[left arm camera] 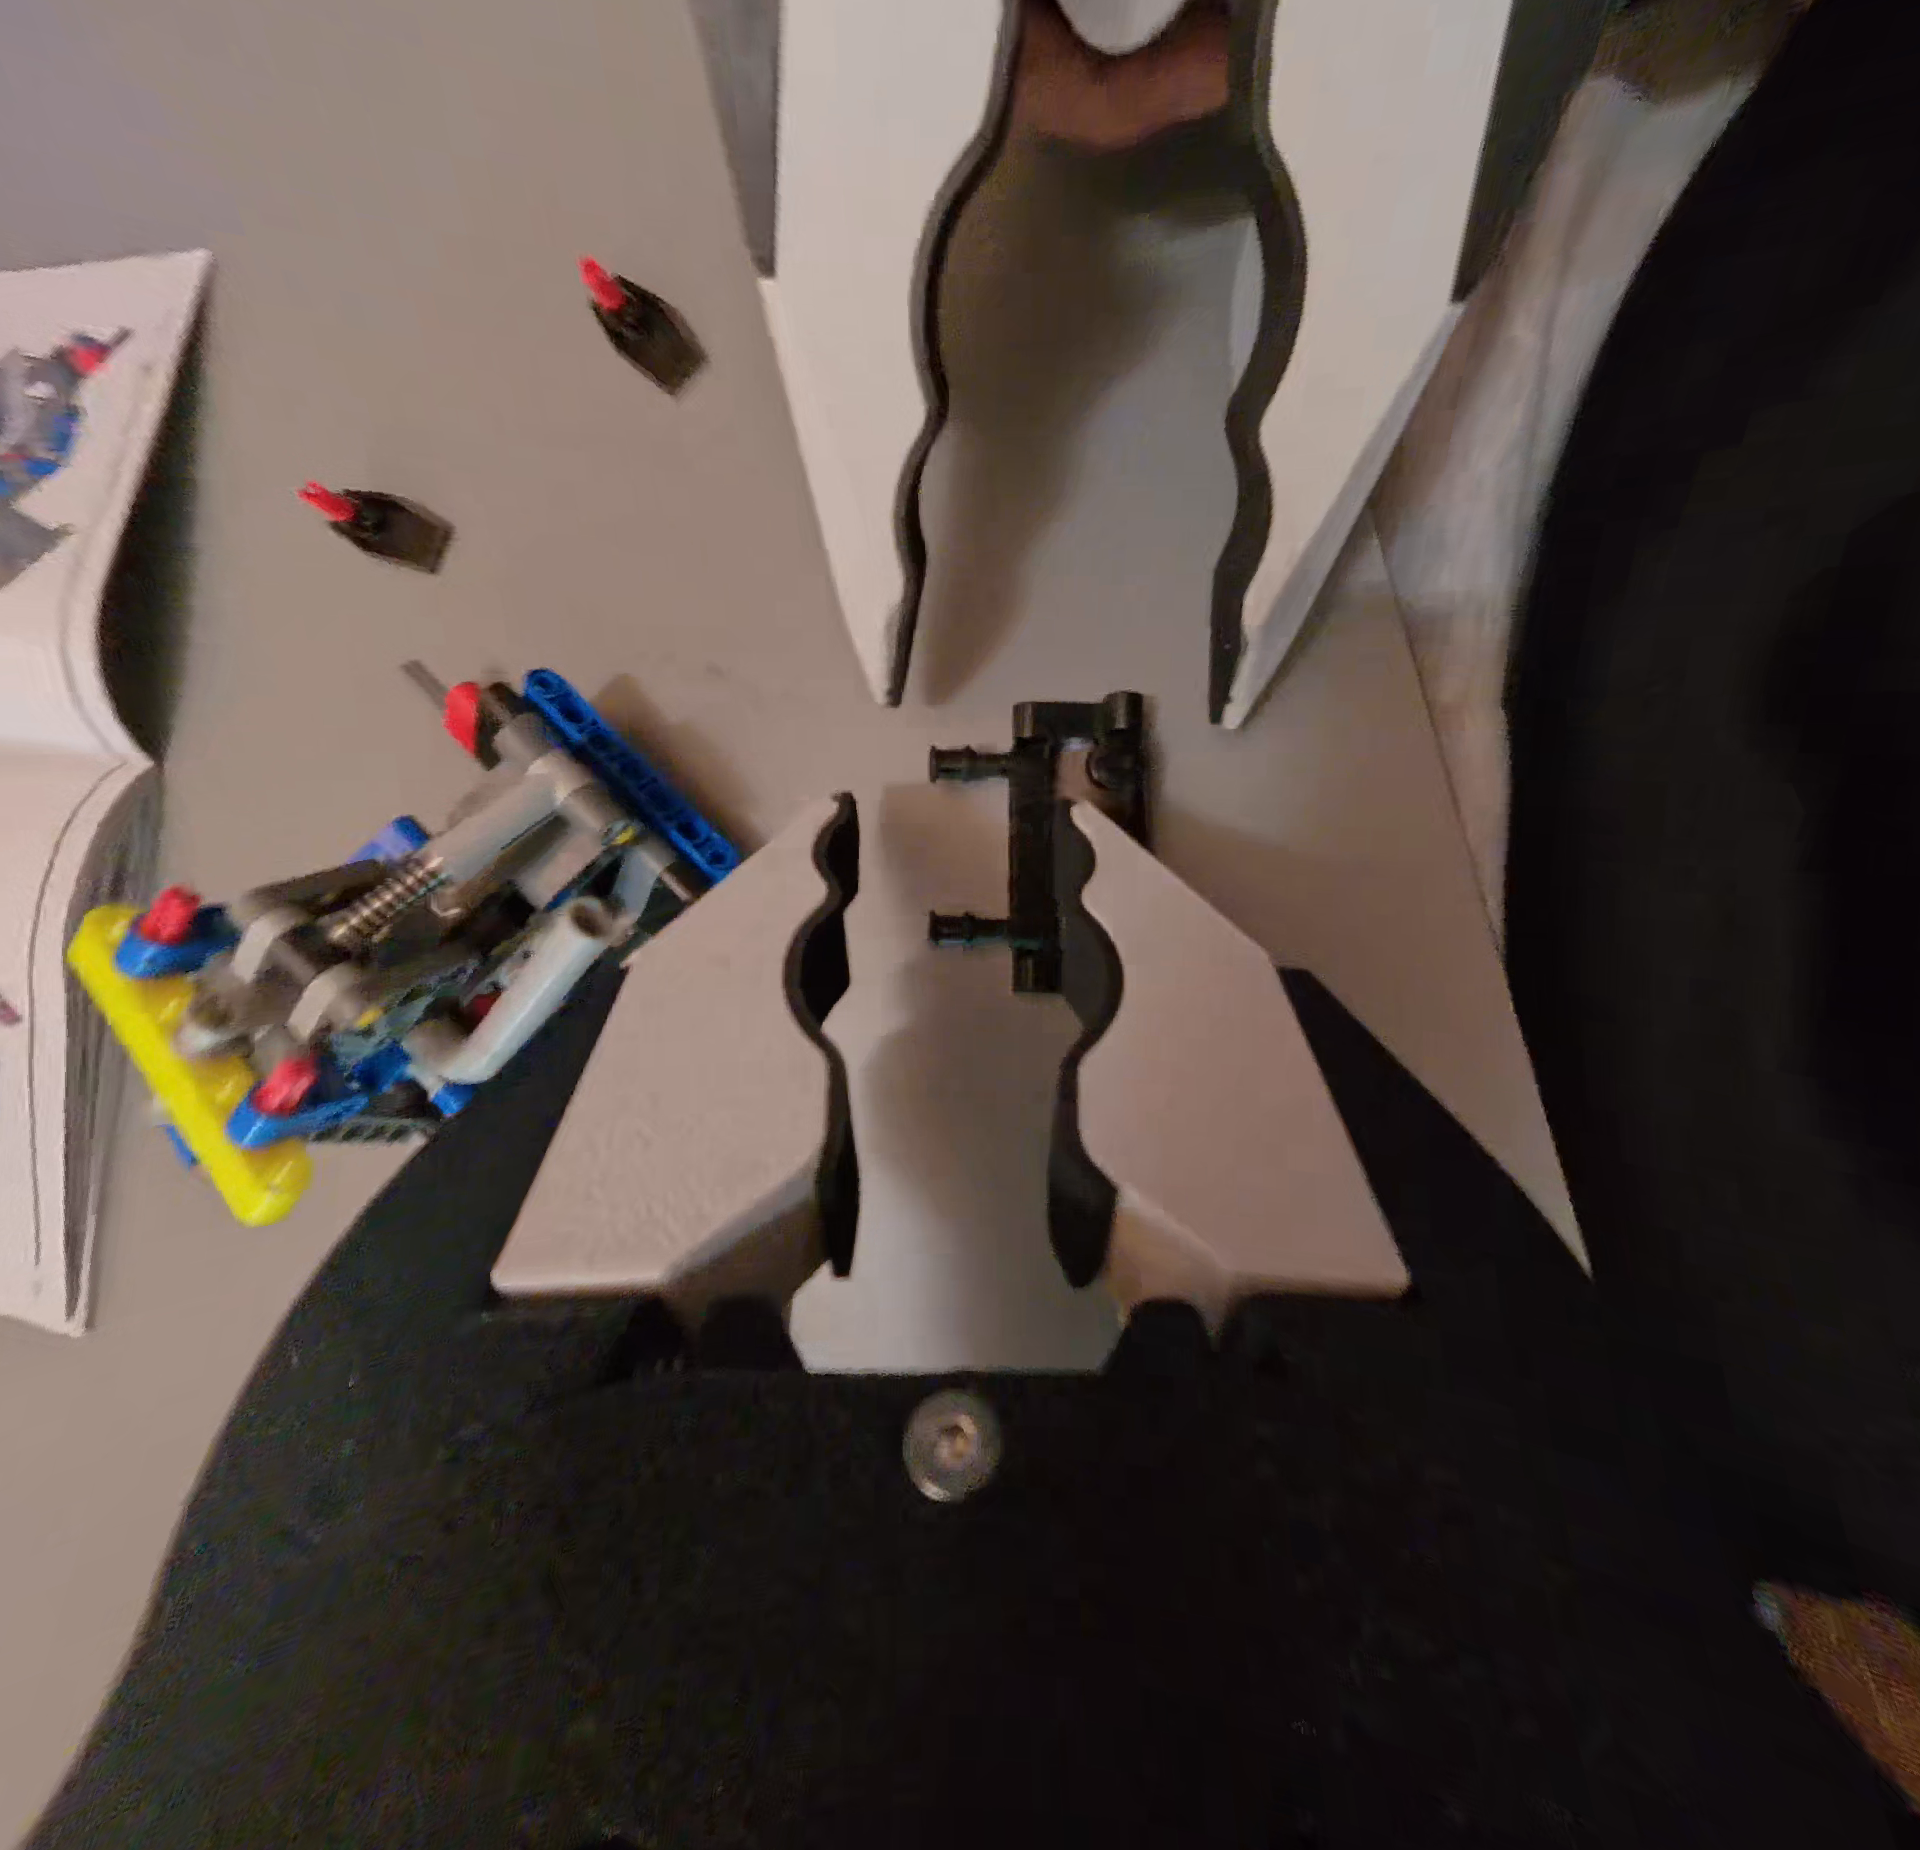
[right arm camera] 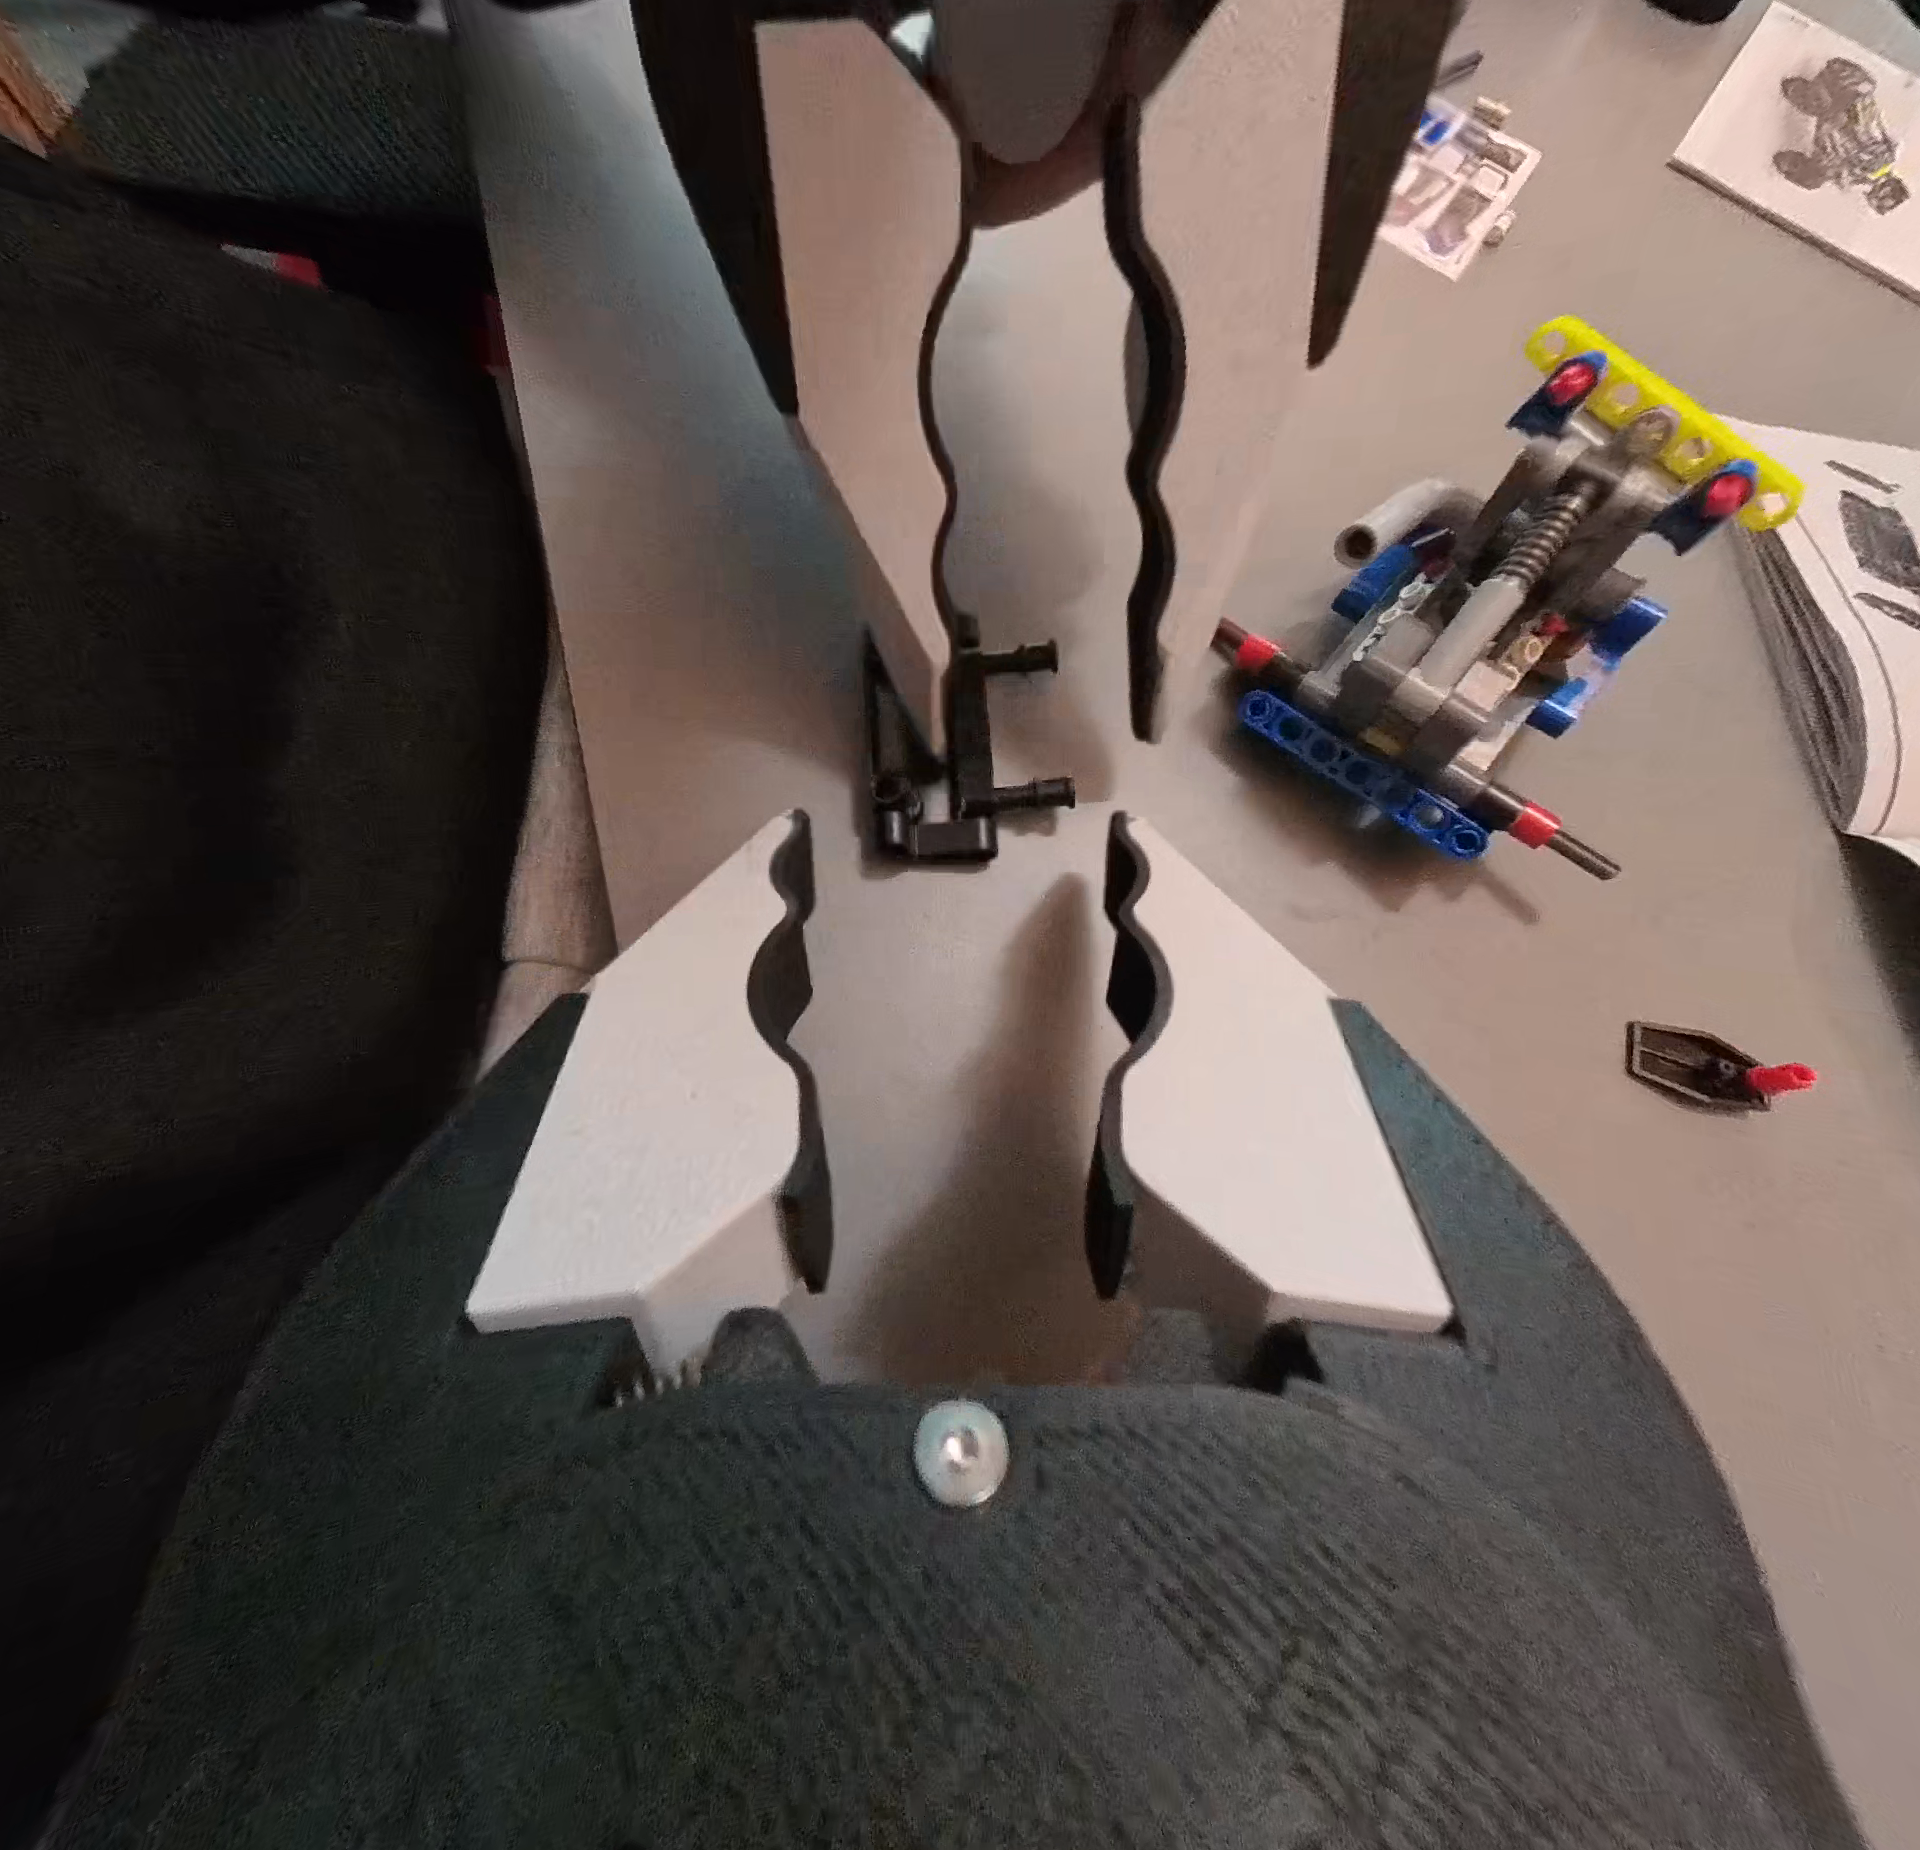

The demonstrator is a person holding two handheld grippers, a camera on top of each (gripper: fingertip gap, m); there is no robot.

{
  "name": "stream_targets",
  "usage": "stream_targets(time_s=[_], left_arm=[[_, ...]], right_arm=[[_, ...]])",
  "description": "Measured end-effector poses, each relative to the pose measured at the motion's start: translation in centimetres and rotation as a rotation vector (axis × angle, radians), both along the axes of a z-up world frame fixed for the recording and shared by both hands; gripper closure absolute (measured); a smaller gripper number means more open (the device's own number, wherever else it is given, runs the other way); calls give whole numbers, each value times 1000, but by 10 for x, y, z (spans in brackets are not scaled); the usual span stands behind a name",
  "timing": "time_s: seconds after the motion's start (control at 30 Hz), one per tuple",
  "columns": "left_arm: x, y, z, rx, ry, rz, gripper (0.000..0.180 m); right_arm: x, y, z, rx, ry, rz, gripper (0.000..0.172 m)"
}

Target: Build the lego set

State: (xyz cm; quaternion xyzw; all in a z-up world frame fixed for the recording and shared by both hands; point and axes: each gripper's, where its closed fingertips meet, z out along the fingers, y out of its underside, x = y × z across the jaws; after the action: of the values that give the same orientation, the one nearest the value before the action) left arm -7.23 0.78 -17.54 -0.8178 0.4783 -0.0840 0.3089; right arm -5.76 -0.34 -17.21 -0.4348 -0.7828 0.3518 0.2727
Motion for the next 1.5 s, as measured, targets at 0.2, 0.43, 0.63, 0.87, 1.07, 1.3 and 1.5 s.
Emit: stream_targets(time_s=[0.2, 0.43, 0.63, 0.87, 1.07, 1.3, 1.5], left_arm=[[13, -2, -5, 18, 25, -99, 154], [7, 11, 0, 196, 56, -41, 143], [6, 8, -1, 323, 112, -101, 160], [6, 7, -3, 211, 20, -55, 160], [7, 6, -4, 174, -78, -49, 160], [7, 4, -5, 102, -158, -49, 160], [3, 3, -4, 123, -110, -71, 160]], right_arm=[[-4, -2, -7, 24, -40, 5, 132], [-7, 3, -7, 15, -47, -32, 133], [-6, 1, -8, 7, -59, -20, 148], [-6, 2, -8, 15, -51, -25, 141], [-12, 8, -6, 49, -18, -16, 127], [-13, 5, -8, -15, -69, 17, 129], [-12, 4, -8, -15, -70, 28, 133]])
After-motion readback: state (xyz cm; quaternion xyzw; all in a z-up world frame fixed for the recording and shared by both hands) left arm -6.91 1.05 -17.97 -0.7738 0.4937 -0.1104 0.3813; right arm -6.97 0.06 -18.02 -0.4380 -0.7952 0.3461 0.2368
